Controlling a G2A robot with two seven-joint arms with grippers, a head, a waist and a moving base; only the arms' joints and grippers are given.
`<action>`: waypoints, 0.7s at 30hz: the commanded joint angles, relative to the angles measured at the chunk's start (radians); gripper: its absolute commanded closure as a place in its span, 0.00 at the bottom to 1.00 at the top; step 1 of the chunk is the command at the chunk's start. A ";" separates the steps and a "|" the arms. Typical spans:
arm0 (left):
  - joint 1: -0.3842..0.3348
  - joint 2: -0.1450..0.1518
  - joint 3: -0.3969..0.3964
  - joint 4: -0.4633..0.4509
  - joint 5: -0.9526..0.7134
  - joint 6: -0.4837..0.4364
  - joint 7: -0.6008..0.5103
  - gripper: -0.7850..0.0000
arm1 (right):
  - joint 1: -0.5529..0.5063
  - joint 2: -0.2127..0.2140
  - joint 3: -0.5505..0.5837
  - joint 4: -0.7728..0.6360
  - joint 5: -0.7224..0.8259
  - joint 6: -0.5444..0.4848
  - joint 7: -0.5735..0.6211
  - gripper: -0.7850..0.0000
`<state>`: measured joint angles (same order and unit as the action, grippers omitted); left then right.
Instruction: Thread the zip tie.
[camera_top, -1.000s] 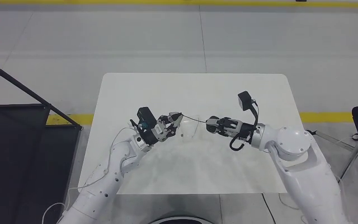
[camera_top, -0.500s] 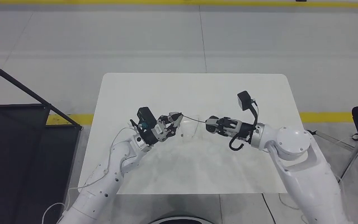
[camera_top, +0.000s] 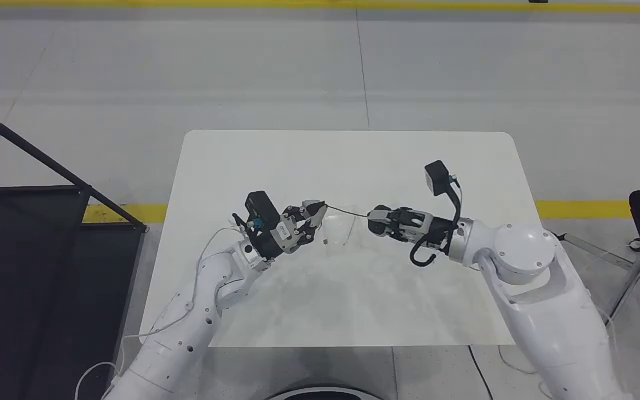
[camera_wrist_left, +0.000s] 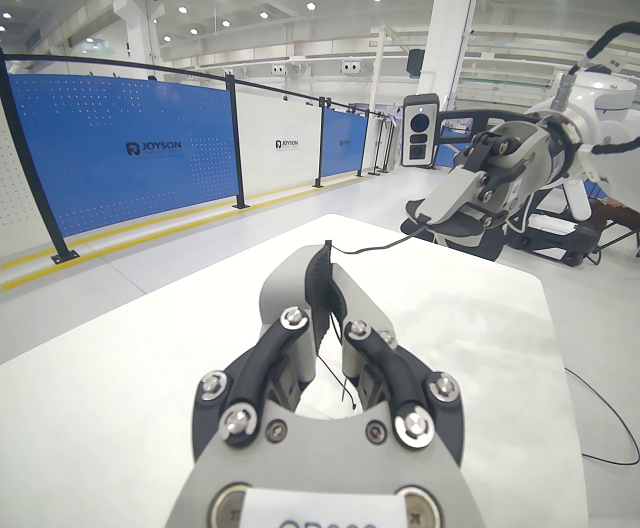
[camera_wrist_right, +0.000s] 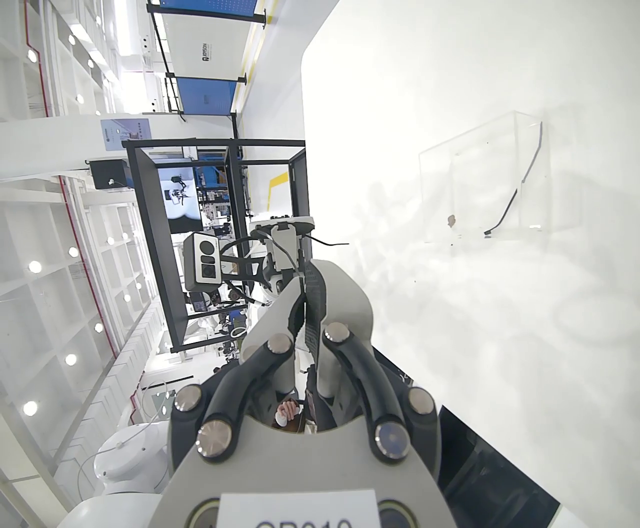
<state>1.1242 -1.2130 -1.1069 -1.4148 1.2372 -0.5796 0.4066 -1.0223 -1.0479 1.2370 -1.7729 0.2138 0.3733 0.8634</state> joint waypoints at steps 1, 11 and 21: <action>0.000 0.000 0.000 0.000 0.000 0.000 0.000 1.00 | 0.000 0.000 0.000 0.000 0.002 0.000 -0.001 1.00; 0.000 0.000 0.000 0.000 0.000 0.000 0.000 1.00 | 0.006 0.001 -0.009 0.001 0.004 0.004 -0.005 1.00; 0.000 0.000 0.000 0.000 0.000 0.000 0.000 1.00 | 0.008 0.001 -0.017 -0.001 0.003 0.010 -0.018 1.00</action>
<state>1.1242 -1.2130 -1.1069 -1.4148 1.2372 -0.5796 0.4066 -1.0125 -1.0473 1.2210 -1.7727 0.2198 0.3860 0.8433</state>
